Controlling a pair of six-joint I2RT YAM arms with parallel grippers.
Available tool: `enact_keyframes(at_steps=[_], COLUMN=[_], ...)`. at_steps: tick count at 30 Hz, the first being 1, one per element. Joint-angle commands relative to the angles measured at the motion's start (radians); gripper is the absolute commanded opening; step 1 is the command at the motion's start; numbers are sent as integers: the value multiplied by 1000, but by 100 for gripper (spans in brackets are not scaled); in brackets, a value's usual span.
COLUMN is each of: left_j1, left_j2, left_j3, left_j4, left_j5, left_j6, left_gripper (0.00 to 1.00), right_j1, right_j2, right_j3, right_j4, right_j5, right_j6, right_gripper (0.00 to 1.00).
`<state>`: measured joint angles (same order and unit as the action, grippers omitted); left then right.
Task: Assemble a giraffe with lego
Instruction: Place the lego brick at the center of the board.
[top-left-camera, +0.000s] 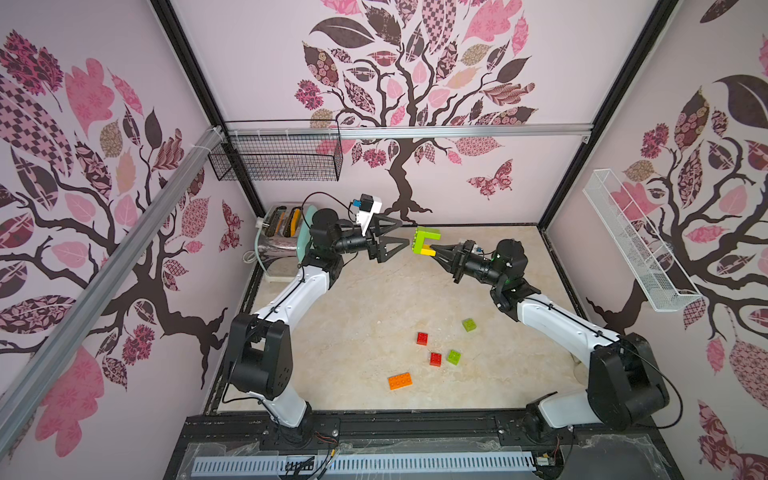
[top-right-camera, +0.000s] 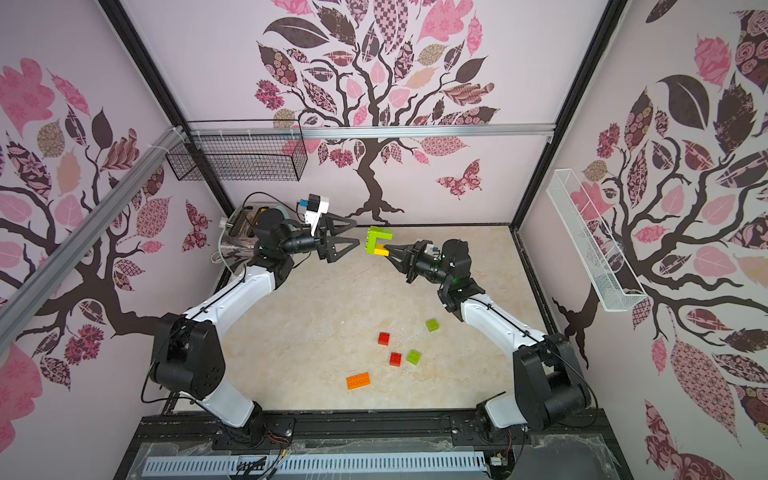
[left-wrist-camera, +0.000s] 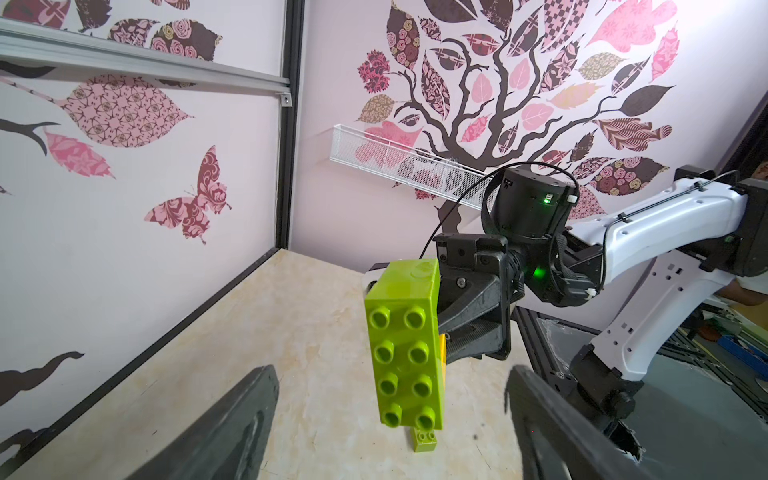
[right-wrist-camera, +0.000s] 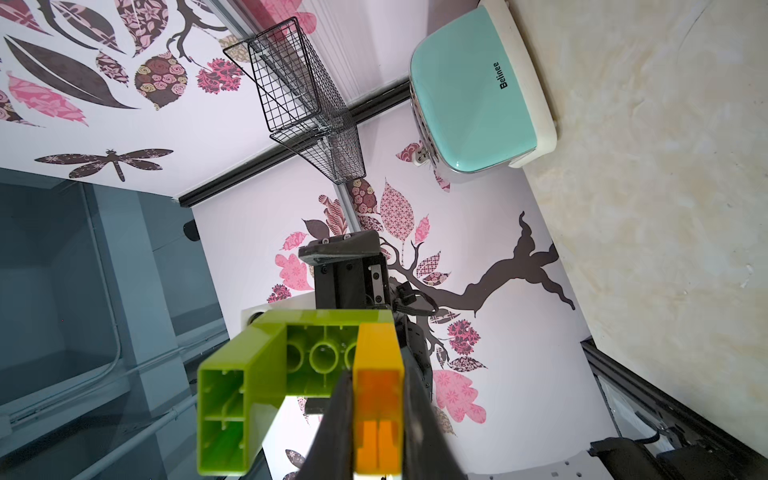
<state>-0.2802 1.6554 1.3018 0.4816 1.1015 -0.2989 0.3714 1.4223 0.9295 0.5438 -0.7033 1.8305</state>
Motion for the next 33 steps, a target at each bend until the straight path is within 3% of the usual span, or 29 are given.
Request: enact_keyframes(at_steps=[1,13,19,31,33], left_j1=[-27,-48,-53,-65,-64], left_j2=[26,43,37,1,-13], left_j3=[34,55,59,34,41], left_j4=[-78,-77,-75,-84,-113], left_j5=[10,16,26,31,32], left_j6=[10,-50,-64,-48,-23], left_gripper=[85,56,29,18,18], right_j1=[17,27,29,34,33], right_j2=[-17,-16,-7,-4,-12], right_j3=[34,22,14,6,-18], right_j4=[62,83,100,135,169], right_j5=[-16,-17,-18,-18,-16], right_j6=[31,34,43,67,85], right_gripper=[0,0,0,0,11])
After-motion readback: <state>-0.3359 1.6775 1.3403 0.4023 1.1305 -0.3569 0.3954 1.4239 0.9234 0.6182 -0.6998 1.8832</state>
